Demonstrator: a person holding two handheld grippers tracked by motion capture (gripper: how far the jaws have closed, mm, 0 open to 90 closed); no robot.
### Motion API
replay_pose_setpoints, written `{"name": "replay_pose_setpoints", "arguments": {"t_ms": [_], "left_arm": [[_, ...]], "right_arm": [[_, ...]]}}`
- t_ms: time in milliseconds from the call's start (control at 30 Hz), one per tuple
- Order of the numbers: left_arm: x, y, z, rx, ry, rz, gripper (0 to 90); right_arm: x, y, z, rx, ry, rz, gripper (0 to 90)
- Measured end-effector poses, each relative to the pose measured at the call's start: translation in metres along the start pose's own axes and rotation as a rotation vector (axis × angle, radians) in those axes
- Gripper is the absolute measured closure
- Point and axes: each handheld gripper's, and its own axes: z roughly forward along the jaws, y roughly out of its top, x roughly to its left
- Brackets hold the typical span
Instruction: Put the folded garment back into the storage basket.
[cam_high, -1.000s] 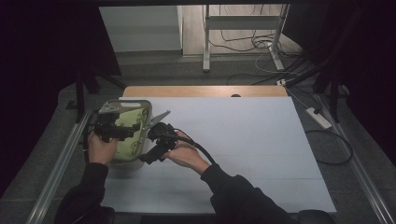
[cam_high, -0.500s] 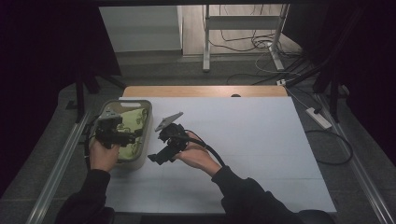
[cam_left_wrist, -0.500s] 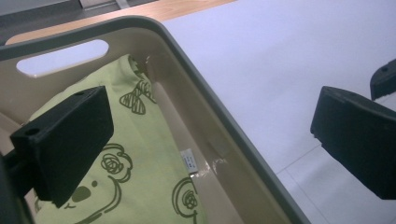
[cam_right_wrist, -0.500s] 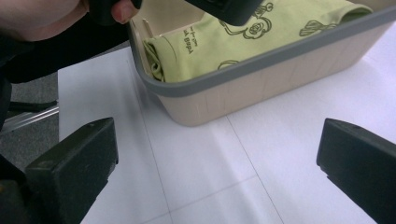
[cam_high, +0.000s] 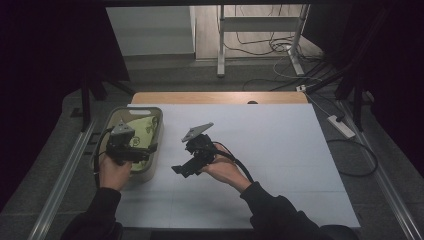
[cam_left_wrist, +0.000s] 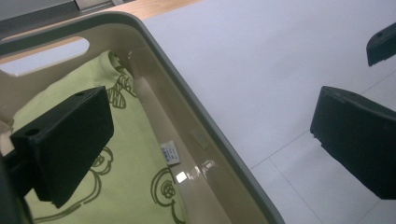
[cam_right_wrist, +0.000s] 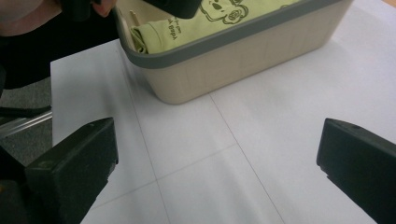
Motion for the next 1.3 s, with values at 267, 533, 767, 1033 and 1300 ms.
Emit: {"name": "replay_pose_setpoints", "arguments": {"t_ms": [267, 533, 767, 1033, 1300], "left_arm": [[-0.01, -0.001, -0.003, -0.003, 0.006, -0.004, 0.0], [-0.018, -0.003, -0.006, -0.006, 0.001, 0.007, 0.0], [-0.022, -0.007, -0.01, -0.012, -0.006, 0.01, 0.0], [-0.026, -0.011, -0.015, -0.007, -0.01, 0.02, 0.0], [-0.031, -0.016, -0.018, -0.002, -0.02, 0.021, 0.0]], "right_arm": [[-0.004, -0.006, -0.014, -0.011, -0.013, 0.003, 0.0], [-0.008, -0.013, -0.025, -0.024, -0.023, 0.009, 0.0], [-0.012, -0.018, -0.034, -0.025, -0.039, 0.019, 0.0], [-0.015, -0.027, -0.047, -0.041, -0.06, 0.033, 0.0], [-0.015, -0.031, -0.057, -0.056, -0.067, 0.035, 0.0]]}}
